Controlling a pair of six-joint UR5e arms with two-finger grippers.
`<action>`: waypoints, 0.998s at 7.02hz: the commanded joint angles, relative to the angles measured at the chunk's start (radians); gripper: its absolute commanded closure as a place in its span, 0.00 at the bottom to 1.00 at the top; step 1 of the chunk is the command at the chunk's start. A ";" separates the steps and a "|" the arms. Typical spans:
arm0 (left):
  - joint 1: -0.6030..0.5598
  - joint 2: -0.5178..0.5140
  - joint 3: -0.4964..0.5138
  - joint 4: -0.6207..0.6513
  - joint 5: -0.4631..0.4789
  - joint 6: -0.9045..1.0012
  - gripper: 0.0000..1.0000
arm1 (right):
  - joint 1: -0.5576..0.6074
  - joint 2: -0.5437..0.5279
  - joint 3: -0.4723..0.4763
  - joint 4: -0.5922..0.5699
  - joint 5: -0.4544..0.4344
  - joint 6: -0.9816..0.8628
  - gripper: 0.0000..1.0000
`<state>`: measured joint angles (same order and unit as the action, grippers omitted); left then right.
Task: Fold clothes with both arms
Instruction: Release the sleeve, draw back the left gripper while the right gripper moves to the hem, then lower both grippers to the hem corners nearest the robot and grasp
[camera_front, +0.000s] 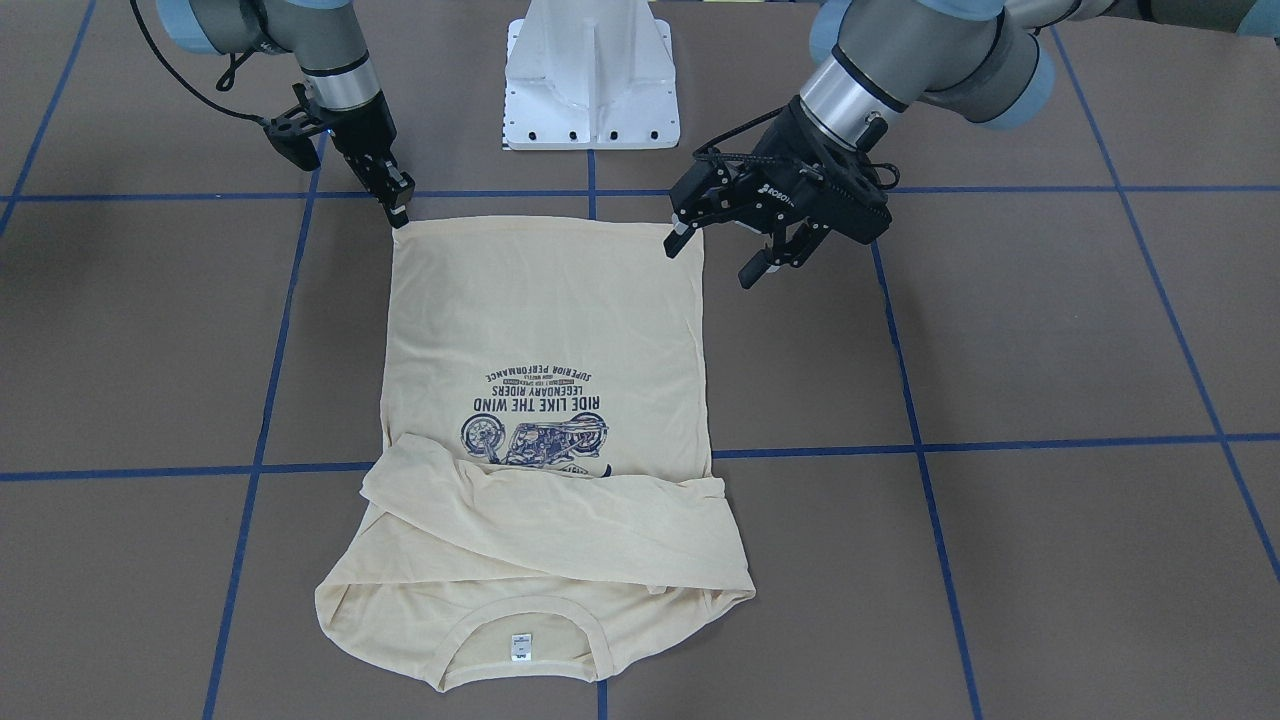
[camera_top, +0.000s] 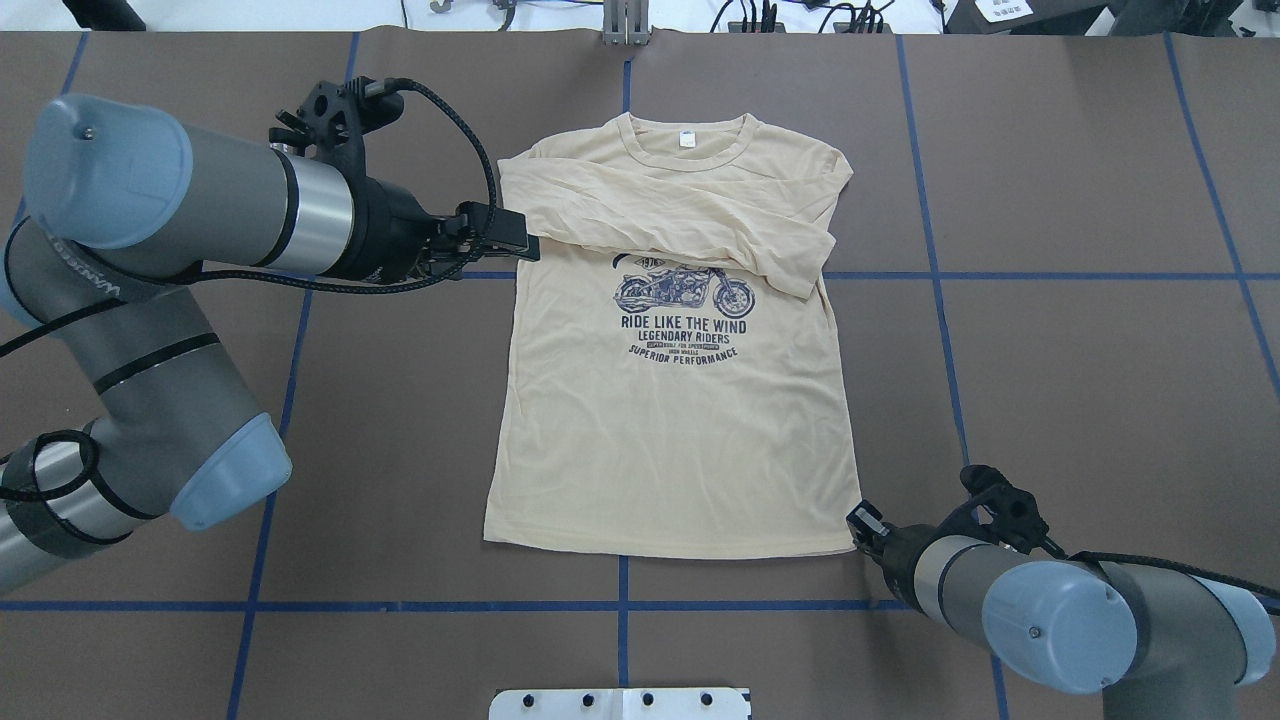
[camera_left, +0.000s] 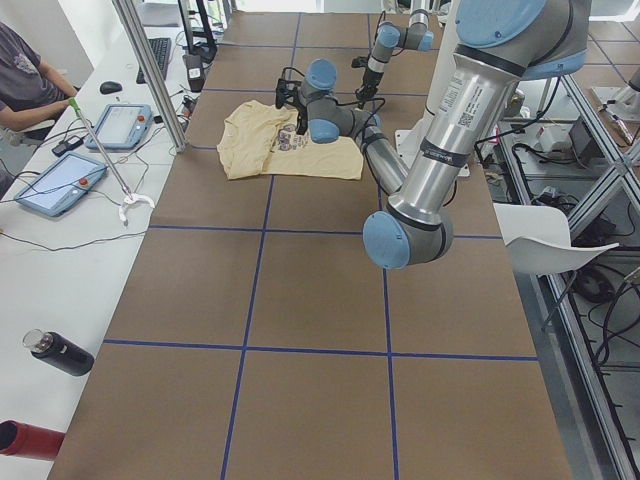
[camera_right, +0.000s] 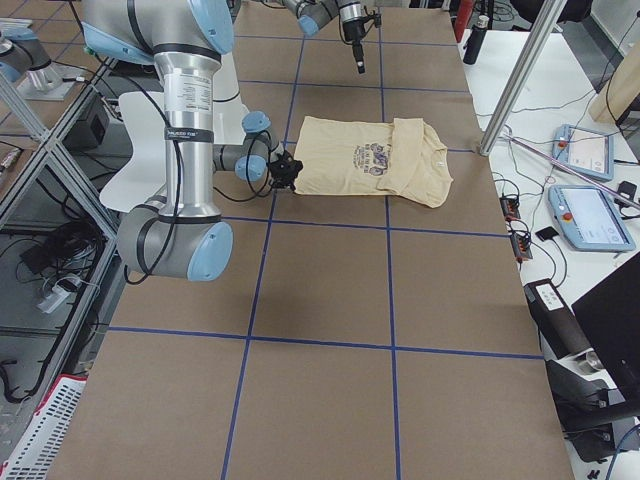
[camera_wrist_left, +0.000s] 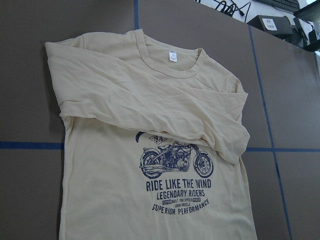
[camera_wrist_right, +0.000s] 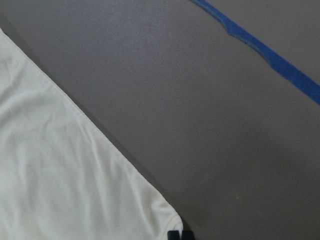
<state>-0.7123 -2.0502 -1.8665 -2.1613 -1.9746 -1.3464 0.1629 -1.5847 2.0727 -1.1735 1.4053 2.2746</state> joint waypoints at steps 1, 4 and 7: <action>0.004 -0.001 -0.014 0.009 -0.022 -0.037 0.03 | 0.029 -0.011 0.042 0.000 0.023 -0.001 1.00; 0.260 0.244 -0.187 0.009 0.170 -0.340 0.01 | 0.026 -0.017 0.050 0.000 0.024 0.000 1.00; 0.434 0.308 -0.151 0.018 0.314 -0.447 0.22 | 0.027 -0.027 0.056 0.002 0.024 -0.001 1.00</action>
<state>-0.3457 -1.7491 -2.0448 -2.1472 -1.7215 -1.7490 0.1890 -1.6091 2.1273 -1.1728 1.4296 2.2739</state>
